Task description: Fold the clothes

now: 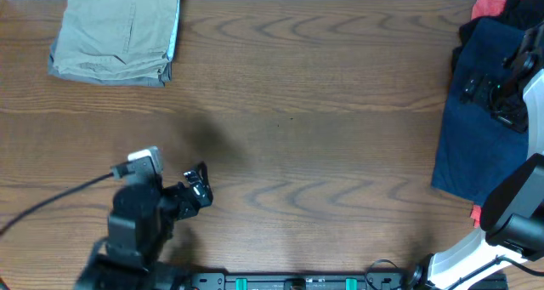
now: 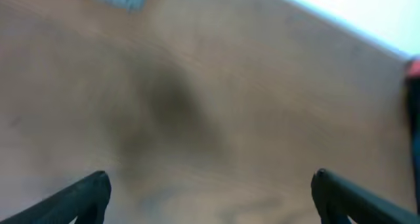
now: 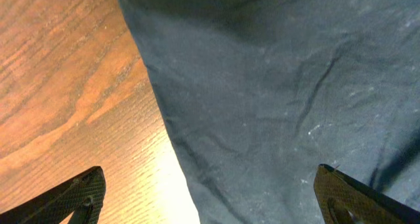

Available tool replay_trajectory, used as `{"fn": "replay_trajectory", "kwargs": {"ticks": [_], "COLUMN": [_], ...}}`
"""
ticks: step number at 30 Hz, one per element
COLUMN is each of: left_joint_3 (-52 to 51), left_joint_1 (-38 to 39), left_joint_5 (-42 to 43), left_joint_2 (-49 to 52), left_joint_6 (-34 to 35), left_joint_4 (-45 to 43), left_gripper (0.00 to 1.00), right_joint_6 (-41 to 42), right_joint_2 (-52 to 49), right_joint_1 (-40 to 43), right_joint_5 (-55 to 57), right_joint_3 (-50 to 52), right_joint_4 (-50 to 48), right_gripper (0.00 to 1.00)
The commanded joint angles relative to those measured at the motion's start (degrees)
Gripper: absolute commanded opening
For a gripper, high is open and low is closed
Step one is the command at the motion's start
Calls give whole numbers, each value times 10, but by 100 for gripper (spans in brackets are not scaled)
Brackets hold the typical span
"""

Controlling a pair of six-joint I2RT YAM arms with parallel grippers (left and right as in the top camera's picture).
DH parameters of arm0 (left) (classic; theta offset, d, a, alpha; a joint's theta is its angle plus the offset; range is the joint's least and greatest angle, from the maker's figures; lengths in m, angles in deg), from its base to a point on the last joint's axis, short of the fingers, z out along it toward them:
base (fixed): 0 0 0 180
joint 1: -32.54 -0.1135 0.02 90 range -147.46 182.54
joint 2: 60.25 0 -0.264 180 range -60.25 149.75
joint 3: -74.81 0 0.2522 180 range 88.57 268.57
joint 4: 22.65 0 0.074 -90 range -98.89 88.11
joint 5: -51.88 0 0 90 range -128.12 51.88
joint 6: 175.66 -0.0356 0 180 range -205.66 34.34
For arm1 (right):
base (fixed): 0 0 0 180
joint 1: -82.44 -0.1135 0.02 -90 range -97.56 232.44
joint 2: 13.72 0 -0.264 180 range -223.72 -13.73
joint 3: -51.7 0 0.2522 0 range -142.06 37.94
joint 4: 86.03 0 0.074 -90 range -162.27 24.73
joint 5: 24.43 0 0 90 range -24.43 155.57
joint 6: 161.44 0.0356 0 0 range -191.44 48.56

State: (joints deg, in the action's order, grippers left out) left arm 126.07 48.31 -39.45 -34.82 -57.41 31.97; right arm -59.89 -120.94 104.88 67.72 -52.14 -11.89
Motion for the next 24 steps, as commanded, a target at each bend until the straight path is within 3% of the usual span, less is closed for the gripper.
{"fn": "replay_trajectory", "kwargs": {"ticks": [1, 6, 15, 24], "left_joint_3": [-89, -193, -277, -319], "left_joint_1": [-9, -27, -93, -143], "left_joint_5": [-12, -8, -22, -23], "left_joint_2": [-71, -162, -255, -254], "left_joint_6": [-16, 3, 16, 8], "left_joint_4": [-61, -104, -126, -248], "left_gripper": [98, 98, 98, 98], "right_joint_6": [6, 6, 6, 6], "right_joint_2": [-2, -2, -2, -2], "right_joint_1": [-4, -4, -3, -3], "right_joint_5": [2, 2, 2, 2], "right_joint_3": [-1, -1, -1, -1], "right_joint_4": [1, 1, 1, 1], "right_gripper": [99, 99, 99, 99]}}
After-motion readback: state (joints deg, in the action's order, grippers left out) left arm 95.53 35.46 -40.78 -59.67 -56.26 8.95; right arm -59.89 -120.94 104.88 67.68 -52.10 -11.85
